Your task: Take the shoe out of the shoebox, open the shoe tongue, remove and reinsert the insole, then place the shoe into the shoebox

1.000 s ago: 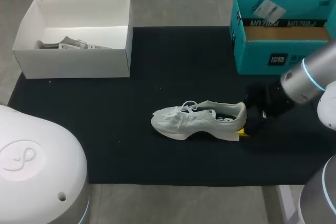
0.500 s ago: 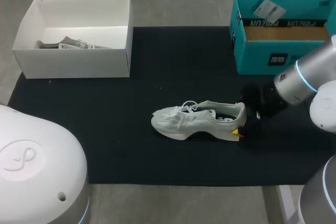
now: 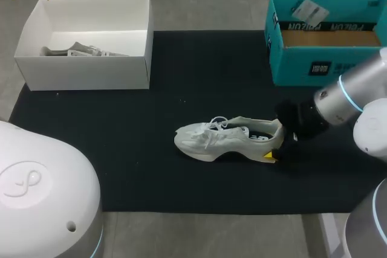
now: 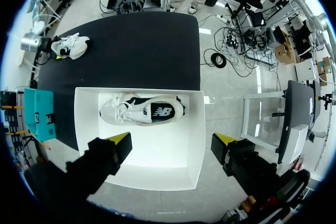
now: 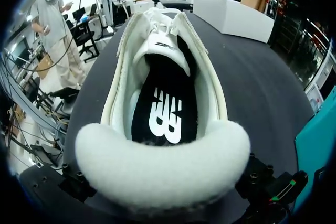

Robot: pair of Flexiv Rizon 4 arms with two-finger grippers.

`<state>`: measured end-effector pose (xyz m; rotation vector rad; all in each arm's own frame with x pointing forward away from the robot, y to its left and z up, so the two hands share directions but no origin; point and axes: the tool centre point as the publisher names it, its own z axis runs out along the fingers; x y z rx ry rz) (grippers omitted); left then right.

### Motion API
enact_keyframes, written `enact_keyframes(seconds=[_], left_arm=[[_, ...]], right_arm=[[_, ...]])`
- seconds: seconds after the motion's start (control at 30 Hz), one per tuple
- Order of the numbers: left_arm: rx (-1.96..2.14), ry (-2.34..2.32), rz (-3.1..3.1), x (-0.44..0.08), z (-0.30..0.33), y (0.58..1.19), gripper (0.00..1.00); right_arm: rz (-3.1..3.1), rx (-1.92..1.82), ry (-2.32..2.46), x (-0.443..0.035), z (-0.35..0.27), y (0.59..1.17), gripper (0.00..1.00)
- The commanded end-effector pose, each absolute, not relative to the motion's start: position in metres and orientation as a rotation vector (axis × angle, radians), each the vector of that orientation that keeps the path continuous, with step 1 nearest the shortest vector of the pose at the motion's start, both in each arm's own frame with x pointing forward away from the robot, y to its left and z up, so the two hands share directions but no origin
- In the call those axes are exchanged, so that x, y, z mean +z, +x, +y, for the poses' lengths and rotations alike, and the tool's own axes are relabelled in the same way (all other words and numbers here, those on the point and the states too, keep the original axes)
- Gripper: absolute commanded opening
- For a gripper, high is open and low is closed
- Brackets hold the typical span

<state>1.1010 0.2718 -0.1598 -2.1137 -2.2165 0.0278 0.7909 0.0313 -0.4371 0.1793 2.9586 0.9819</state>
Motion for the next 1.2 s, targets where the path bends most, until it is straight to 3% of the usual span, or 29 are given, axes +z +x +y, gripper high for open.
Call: enact_keyframes(seconds=[0.03, 1.2], left_arm=[[0.026, -2.114, -2.215, -0.159, 0.272, 1.101, 1.00], [-0.055, -2.066, -2.215, -0.153, 0.257, 1.093, 1.00]], right_arm=[[2.970, 0.962, 0.179, -0.440, 0.035, 0.794, 0.00], [2.970, 0.962, 0.179, -0.440, 0.035, 0.794, 0.00]])
